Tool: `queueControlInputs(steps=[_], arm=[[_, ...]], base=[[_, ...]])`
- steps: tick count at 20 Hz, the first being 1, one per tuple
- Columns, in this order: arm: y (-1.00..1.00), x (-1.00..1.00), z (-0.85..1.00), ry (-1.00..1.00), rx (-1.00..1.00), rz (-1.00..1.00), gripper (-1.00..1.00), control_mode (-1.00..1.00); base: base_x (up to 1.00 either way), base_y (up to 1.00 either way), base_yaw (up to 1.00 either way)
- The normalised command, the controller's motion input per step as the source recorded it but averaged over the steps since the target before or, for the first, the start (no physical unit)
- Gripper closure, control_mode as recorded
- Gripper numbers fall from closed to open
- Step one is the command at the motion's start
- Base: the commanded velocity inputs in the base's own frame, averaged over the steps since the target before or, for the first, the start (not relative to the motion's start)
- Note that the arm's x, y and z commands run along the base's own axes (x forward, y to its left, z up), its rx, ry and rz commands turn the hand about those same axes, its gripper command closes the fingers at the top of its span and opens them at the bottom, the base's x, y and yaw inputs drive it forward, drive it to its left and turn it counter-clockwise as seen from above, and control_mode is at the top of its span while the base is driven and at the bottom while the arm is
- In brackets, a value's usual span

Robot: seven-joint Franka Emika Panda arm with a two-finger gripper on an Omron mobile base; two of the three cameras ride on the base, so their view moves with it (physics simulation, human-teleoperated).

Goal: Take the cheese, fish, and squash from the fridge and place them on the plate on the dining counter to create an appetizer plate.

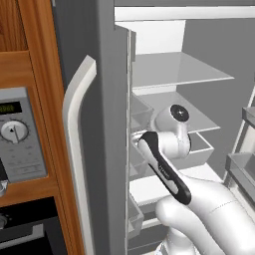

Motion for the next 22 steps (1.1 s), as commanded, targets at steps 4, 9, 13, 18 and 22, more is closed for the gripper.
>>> queueControlInputs(steps=[4, 9, 13, 18, 22], arm=[[0.05, 0.43, -0.01, 0.0, 0.0, 0.0, -1.0, -1.0], [0.0, 0.53, -0.05, 0.0, 0.0, 0.0, -1.0, -1.0], [0.0, 0.5, -0.1, 0.0, 0.0, 0.0, -1.0, -1.0], [0.0, 0.41, -0.11, 0.0, 0.0, 0.0, -1.0, -1.0], [0.02, 0.34, -0.15, 0.0, 0.0, -0.05, -1.0, -1.0]], base=[[0.0, 0.0, 0.0], [0.0, 0.0, 0.0], [0.0, 0.0, 0.0], [0.0, 0.0, 0.0], [0.0, 0.0, 0.0]])
